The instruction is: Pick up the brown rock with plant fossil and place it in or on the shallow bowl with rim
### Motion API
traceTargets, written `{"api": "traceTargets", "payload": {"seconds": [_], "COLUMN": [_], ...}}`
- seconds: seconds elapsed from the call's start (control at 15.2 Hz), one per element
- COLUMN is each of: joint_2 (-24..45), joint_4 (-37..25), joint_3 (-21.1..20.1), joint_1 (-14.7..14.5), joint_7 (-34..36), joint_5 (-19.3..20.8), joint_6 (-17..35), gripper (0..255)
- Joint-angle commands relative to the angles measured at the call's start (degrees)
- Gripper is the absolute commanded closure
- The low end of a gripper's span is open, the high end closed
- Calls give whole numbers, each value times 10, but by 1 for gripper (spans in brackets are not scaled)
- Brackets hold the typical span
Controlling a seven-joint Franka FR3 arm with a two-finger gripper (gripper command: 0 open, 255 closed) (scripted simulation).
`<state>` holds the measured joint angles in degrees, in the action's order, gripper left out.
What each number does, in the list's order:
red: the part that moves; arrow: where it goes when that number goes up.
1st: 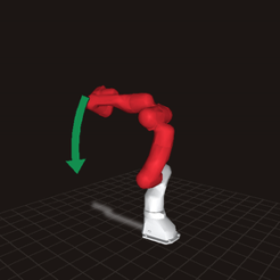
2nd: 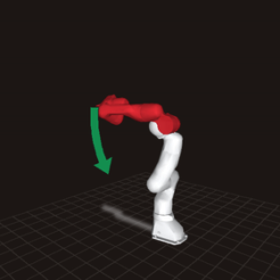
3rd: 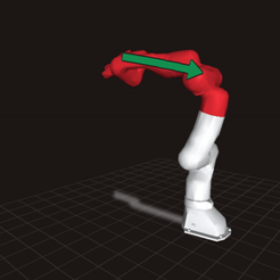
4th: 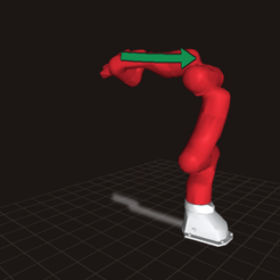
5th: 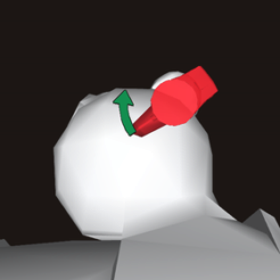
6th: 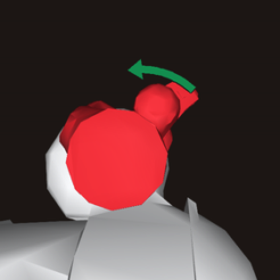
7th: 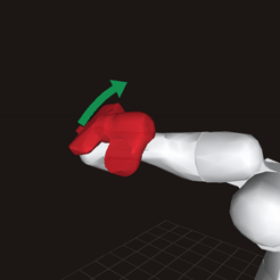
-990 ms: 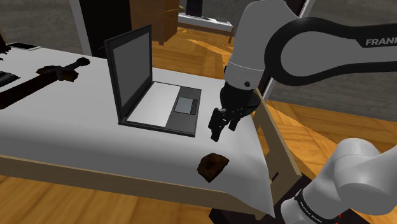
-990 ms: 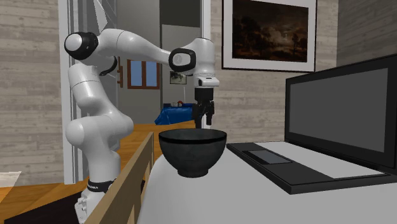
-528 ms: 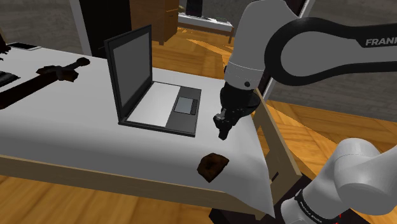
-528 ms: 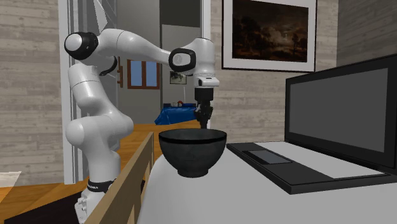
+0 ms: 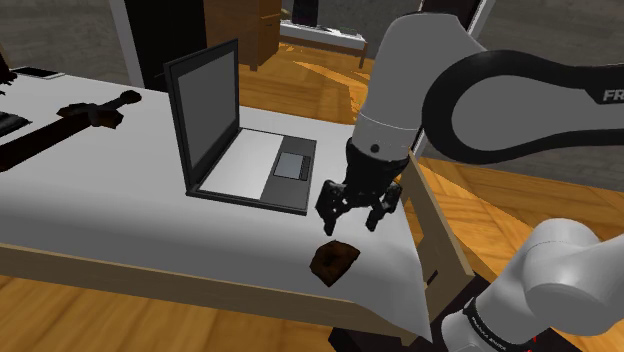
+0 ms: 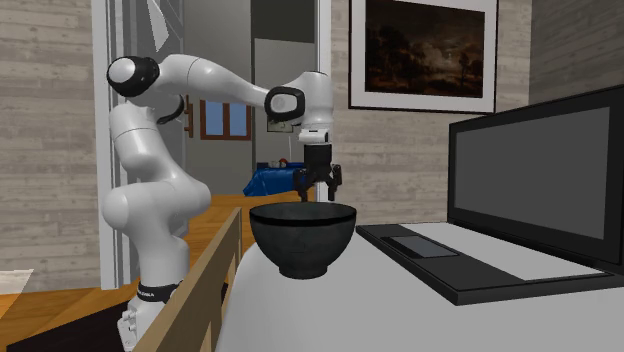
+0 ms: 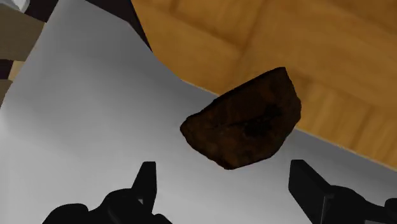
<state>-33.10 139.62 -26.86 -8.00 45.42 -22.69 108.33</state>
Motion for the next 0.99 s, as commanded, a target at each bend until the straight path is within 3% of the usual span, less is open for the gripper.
{"api": "traceTargets", "payload": {"seconds": [0.0, 0.13, 0.59, 0.92], "joint_2": [-9, -4, 17, 19], "joint_4": [5, -5, 30, 33], "joint_3": [-59, -120, -149, -152], "joint_1": [33, 72, 74, 74], "joint_7": [222, 404, 402, 402], "joint_5": [-39, -68, -82, -83], "joint_6": [13, 27, 85, 90], "gripper": [0, 0, 0, 0]}}
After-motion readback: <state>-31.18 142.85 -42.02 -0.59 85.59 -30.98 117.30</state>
